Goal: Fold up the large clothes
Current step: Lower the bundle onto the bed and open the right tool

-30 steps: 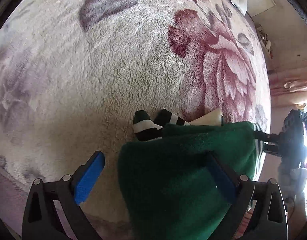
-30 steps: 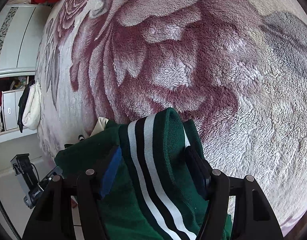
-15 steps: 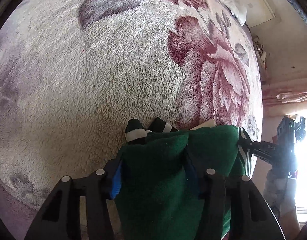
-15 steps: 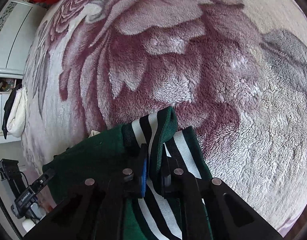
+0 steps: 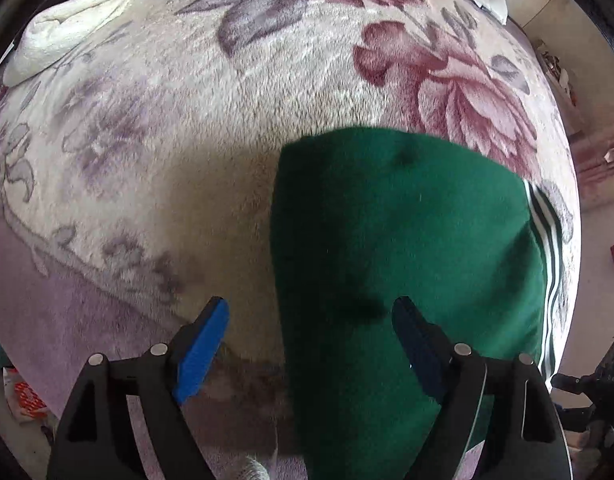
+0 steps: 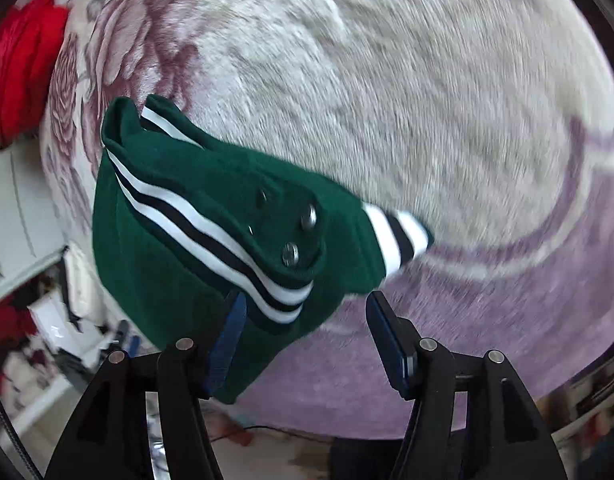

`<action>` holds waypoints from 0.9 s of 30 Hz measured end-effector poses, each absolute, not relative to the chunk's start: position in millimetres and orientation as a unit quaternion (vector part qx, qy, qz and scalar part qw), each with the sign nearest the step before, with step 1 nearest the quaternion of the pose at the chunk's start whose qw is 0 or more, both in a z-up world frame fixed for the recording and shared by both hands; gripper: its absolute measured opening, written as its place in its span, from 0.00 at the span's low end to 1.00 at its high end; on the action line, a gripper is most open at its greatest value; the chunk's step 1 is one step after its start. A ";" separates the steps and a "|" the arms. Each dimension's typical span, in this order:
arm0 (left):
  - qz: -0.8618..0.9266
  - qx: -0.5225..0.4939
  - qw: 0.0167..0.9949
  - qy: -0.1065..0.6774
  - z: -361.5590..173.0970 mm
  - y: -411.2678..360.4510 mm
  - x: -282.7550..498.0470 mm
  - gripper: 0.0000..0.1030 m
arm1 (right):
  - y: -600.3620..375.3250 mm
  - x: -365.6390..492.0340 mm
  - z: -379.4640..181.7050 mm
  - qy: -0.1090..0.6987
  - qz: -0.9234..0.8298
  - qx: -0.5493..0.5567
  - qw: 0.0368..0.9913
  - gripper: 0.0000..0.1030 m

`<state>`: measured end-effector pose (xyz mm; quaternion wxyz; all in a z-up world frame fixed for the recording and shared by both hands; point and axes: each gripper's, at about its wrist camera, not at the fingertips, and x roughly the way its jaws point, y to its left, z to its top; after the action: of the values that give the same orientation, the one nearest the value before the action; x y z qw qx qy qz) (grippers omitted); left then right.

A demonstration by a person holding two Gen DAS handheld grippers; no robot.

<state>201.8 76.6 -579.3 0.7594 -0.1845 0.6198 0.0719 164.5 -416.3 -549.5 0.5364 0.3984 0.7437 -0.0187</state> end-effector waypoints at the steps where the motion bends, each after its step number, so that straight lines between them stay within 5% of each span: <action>1: 0.070 -0.188 0.752 0.628 -586.8 73.0 197.8 0.81 | -416.1 153.2 -561.6 0.739 -0.022 0.424 0.523 0.63; 6: 0.070 -0.209 0.744 0.631 -594.6 69.9 190.0 0.81 | -404.3 138.2 -594.3 0.713 -0.032 0.449 0.538 0.64; 7: 0.070 -0.207 0.745 0.631 -594.0 69.7 190.6 0.81 | -401.3 143.3 -595.9 0.717 -0.032 0.426 0.551 0.74; 10: 0.067 -0.212 0.742 0.633 -596.4 69.1 192.8 0.81 | -396.0 154.8 -609.2 0.705 -0.032 0.383 0.597 0.80; 11: 0.069 -0.213 0.740 0.634 -596.5 69.4 193.6 0.81 | -396.1 152.5 -610.1 0.687 -0.030 0.396 0.609 0.74; 12: 0.068 -0.213 0.740 0.634 -595.6 68.8 193.6 0.81 | -395.3 149.5 -604.1 0.663 -0.019 0.412 0.625 0.46; 13: 0.068 -0.206 0.743 0.633 -594.2 68.1 193.3 0.81 | -391.8 149.9 -591.3 0.645 -0.004 0.402 0.650 0.33; 17: 0.066 -0.203 0.745 0.632 -596.0 70.4 189.8 0.81 | -393.4 145.0 -555.3 0.546 0.097 0.381 0.740 0.29; 18: 0.066 -0.211 0.741 0.635 -596.4 71.3 188.8 0.81 | -399.0 144.4 -574.3 0.568 0.089 0.387 0.721 0.32; 21: 0.077 -0.197 0.747 0.630 -577.7 63.9 185.9 0.81 | -428.1 125.4 -623.4 0.620 0.024 0.475 0.624 0.71; 27: 0.051 -0.118 0.769 0.626 -537.8 -4.2 181.5 0.81 | -435.9 105.0 -557.0 0.597 -0.009 0.451 0.664 0.72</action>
<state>181.5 -4.2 -537.8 0.7690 -0.1184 0.6261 0.0515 105.0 -435.9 -557.0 0.6636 0.4506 0.5971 -0.0092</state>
